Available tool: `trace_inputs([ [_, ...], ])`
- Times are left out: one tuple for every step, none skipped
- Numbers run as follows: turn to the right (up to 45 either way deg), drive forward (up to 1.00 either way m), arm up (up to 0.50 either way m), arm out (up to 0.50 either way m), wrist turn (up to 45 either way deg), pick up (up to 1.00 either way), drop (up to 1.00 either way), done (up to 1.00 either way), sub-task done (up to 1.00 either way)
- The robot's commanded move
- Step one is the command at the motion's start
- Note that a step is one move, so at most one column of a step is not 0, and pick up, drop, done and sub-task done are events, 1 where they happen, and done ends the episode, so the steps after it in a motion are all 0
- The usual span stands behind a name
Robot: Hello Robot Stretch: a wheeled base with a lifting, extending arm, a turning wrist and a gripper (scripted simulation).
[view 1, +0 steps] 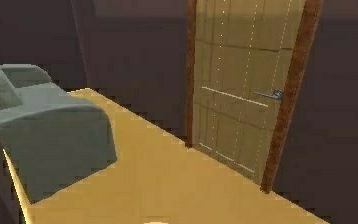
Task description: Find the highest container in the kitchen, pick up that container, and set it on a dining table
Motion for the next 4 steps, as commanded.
trace_inputs([
  [-45.0, 0.0, 0.0, 0.0, 0.0, 0.0, 0.0, 0.0, 0.0],
  [-33.0, 0.0, 0.0, 0.0, 0.0, 0.0, 0.0, 0.0, 0.0],
  [0.0, 0.3, 0.0, 0.0, 0.0, 0.0, 0.0, 0.0, 0.0],
  [-45.0, 0.0, 0.0, 0.0, 0.0, 0.0, 0.0, 0.0, 0.0],
])
